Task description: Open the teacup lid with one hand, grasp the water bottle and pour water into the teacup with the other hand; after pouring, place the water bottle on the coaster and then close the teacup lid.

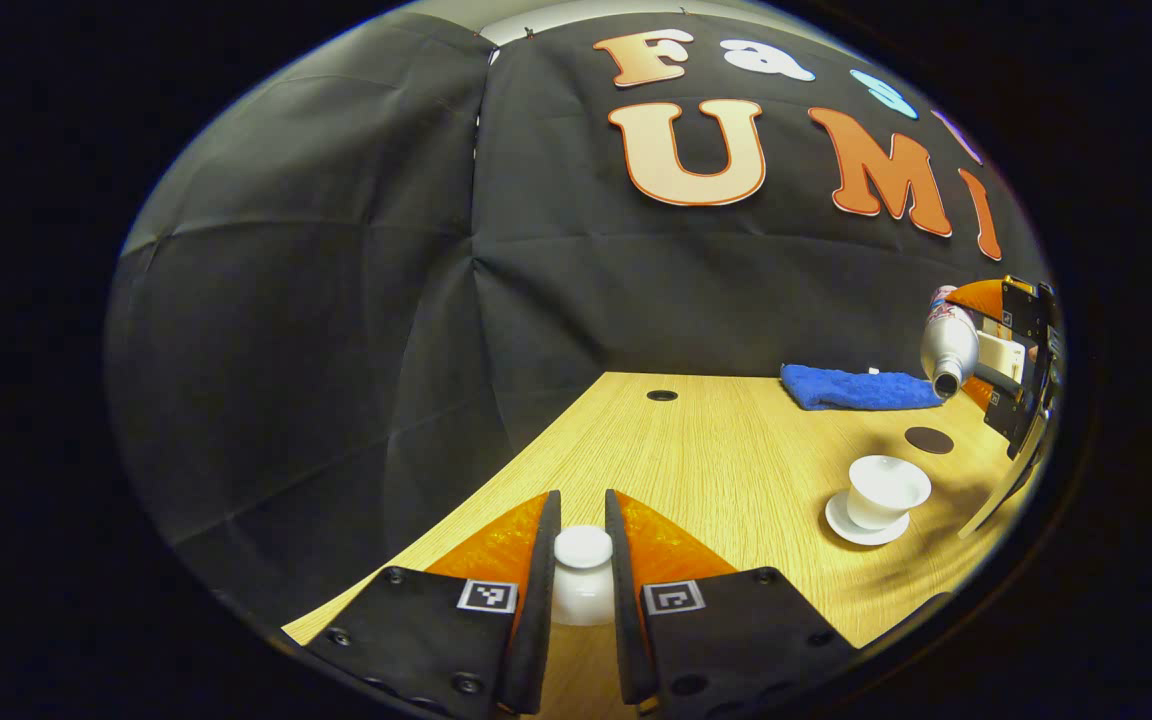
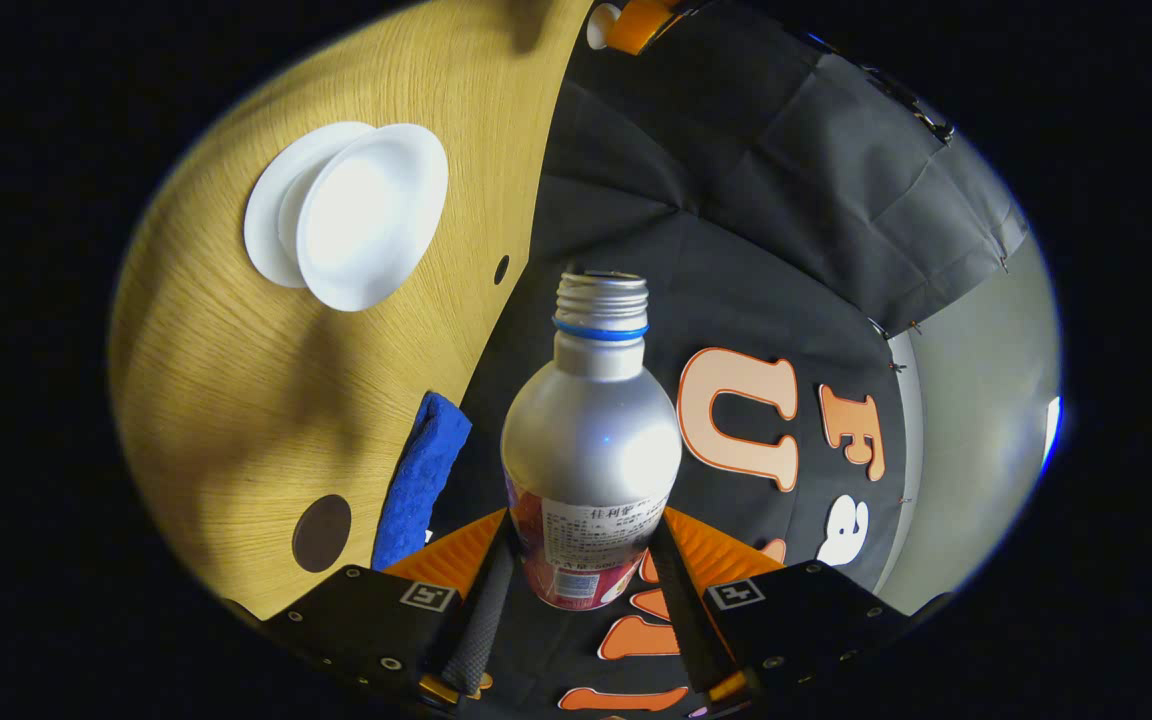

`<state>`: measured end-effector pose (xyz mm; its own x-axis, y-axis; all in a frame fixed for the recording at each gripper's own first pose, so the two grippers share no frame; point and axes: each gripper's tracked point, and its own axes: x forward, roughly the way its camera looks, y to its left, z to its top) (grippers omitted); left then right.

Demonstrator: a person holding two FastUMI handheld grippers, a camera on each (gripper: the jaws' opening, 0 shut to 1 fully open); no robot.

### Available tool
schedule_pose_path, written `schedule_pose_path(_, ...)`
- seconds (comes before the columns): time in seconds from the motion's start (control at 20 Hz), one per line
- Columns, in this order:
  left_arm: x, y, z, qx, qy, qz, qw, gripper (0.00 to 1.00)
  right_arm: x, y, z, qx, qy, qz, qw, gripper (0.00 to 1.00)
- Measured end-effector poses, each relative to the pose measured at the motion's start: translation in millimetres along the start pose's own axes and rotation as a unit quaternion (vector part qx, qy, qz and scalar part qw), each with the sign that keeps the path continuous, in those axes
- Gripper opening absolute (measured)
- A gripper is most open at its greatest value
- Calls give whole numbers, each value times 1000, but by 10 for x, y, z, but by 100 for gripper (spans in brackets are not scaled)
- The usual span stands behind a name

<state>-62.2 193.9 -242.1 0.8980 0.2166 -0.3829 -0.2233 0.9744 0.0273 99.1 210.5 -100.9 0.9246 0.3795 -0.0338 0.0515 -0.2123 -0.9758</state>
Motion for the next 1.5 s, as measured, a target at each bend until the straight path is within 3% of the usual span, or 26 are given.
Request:
schedule_pose_path(0.45, -9, 9, 12, 2, -9, -1, 1000, 32, 92, -175, -117, -40, 2, -14, 999, 76)
schedule_pose_path(0.5, -17, 12, 20, 2, -10, -2, 1000, 32, 103, -179, -141, -44, 2, -14, 999, 72)
schedule_pose_path(0.55, -16, 16, 13, 3, -11, -2, 1000, 32, 122, -189, -146, -48, 0, -16, 999, 76)
schedule_pose_path(0.6, -16, 19, 22, 4, -12, -1, 1000, 32, 136, -218, -152, -52, -1, -19, 998, 72)
schedule_pose_path(0.7, -15, 26, 19, 5, -12, 0, 1000, 32, 161, -236, -170, -58, -3, -21, 998, 76)
schedule_pose_path(1.5, -6, 30, 26, 5, -13, 2, 1000, 32, 255, -235, -51, -124, -32, -36, 991, 76)
